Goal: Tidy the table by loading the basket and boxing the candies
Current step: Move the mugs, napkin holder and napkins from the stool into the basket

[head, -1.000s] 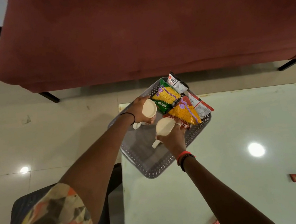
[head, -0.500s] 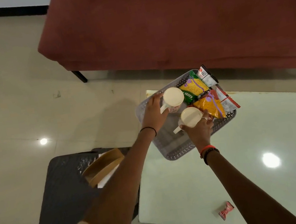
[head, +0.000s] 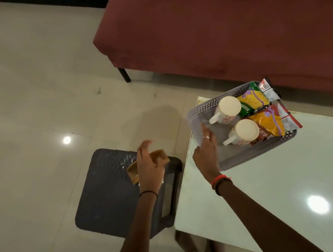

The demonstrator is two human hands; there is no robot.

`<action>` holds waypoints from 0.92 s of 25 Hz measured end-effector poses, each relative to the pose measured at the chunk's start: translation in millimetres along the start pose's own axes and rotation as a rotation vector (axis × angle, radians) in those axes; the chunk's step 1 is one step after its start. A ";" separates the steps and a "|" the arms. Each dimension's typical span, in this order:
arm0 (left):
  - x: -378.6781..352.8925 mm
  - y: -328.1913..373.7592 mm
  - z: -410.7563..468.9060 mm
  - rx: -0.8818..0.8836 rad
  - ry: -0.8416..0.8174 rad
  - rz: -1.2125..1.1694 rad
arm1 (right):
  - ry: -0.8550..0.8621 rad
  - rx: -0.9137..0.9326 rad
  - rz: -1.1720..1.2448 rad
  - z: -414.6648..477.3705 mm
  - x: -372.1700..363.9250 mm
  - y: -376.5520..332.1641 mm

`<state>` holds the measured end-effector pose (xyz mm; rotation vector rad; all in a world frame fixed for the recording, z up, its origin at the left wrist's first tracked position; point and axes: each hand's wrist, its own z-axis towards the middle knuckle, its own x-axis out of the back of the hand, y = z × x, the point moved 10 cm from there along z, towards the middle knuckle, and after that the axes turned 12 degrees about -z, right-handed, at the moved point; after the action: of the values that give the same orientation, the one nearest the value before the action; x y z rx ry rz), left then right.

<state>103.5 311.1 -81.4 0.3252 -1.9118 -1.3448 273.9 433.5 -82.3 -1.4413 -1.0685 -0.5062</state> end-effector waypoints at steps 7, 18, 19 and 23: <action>24.4 -83.3 -5.8 0.108 -0.385 0.358 | -0.494 0.439 -0.111 -35.3 -102.0 -82.1; 47.9 -87.7 15.3 0.217 -0.356 0.163 | -0.413 0.493 -0.274 -34.5 -117.2 -96.6; 49.5 -80.2 18.8 0.191 -0.367 0.172 | -0.396 0.483 -0.256 -33.5 -110.7 -96.8; 43.5 -33.3 37.0 0.047 -0.461 0.206 | -0.331 0.454 -0.226 -24.7 -74.1 -90.3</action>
<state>41.0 297.2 -97.7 -0.1749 -2.2807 -1.3152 170.0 375.1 -89.5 -1.0249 -1.5111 -0.1624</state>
